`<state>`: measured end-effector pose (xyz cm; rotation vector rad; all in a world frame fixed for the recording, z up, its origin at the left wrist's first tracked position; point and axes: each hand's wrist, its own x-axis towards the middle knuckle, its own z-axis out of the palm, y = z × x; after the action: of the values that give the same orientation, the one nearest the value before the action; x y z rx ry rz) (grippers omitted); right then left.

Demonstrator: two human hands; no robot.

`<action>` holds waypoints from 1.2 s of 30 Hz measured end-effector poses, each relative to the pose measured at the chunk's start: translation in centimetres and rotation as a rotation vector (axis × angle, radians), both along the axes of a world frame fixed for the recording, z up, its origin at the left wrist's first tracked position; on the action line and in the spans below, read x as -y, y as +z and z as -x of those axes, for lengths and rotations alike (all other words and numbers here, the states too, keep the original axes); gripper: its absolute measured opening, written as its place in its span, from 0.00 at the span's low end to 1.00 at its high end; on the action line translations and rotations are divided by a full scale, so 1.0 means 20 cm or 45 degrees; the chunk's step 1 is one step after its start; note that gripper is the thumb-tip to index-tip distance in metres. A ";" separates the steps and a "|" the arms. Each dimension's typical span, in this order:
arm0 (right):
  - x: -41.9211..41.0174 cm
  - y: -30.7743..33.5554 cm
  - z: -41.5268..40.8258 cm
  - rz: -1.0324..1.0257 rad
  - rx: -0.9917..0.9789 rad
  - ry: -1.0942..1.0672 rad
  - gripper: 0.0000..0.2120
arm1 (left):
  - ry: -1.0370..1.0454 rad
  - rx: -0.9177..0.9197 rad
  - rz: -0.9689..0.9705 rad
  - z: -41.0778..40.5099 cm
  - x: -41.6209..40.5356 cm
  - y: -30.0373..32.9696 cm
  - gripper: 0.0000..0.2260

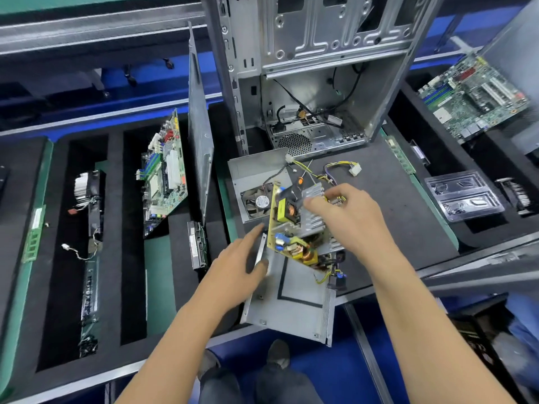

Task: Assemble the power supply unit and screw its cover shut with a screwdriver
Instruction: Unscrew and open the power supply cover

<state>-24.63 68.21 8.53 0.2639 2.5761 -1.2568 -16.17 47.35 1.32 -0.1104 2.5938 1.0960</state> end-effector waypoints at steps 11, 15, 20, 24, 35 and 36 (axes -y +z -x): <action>0.02 0.05 0.03 0.293 -0.024 -0.107 0.20 | 0.564 0.162 -0.446 -0.09 0.02 0.00 0.11; 0.06 0.07 0.05 0.383 -0.083 -0.189 0.22 | 0.554 0.152 -0.493 -0.16 0.04 -0.04 0.08; 0.02 0.08 0.06 0.304 -0.149 -0.240 0.18 | -0.221 -0.026 -0.207 -0.21 0.18 -0.08 0.24; -0.01 0.09 0.04 0.269 -0.150 -0.243 0.18 | -0.231 -0.453 0.102 -0.22 0.12 -0.12 0.15; -0.03 0.11 -0.06 -0.122 -0.236 -0.050 0.21 | -0.179 -0.800 0.282 -0.28 -0.09 -0.21 0.21; -0.01 0.10 -0.08 -0.173 -0.235 -0.009 0.21 | -0.189 -0.792 0.268 -0.28 -0.09 -0.21 0.20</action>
<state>-23.08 68.41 10.48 0.1913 2.8254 -1.1595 -10.51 49.15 -2.94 0.4378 3.1907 0.9023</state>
